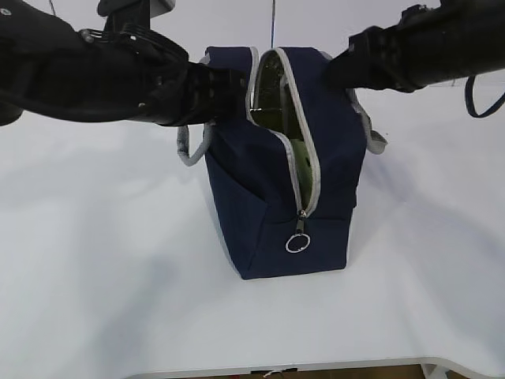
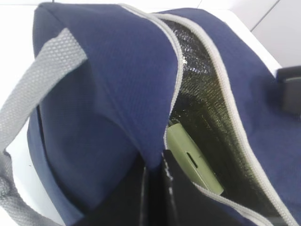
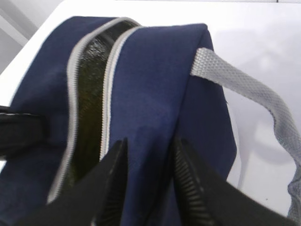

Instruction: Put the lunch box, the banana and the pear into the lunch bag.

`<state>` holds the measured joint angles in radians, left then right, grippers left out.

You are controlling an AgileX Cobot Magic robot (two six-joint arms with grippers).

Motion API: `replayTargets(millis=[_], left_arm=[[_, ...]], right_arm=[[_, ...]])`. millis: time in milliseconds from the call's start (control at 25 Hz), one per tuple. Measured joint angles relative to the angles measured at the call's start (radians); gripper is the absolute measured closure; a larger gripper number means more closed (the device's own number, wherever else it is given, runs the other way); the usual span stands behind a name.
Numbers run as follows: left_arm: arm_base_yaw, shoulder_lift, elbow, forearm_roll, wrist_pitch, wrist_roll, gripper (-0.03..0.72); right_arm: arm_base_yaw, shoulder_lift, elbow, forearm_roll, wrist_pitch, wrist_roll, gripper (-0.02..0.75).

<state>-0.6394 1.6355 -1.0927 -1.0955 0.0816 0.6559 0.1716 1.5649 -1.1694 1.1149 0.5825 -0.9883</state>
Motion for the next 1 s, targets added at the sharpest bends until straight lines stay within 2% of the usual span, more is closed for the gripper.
replayTargets(millis=[240, 600, 840, 1000], left_arm=[[0.0, 0.0, 0.0, 0.0, 0.01, 0.0, 0.702], [0.0, 0.0, 0.0, 0.0, 0.022, 0.001, 0.702], [0.0, 0.0, 0.0, 0.0, 0.026, 0.001, 0.702], [0.0, 0.0, 0.0, 0.0, 0.026, 0.001, 0.702]], right_arm=[[0.0, -0.106, 0.0, 0.0, 0.031, -0.004, 0.433], [0.0, -0.193, 0.0, -0.094, 0.327, 0.002, 0.438], [0.0, -0.248, 0.01, -0.199, 0.37, 0.082, 0.441], [0.001, -0.32, 0.079, -0.237, 0.37, 0.108, 0.442]])
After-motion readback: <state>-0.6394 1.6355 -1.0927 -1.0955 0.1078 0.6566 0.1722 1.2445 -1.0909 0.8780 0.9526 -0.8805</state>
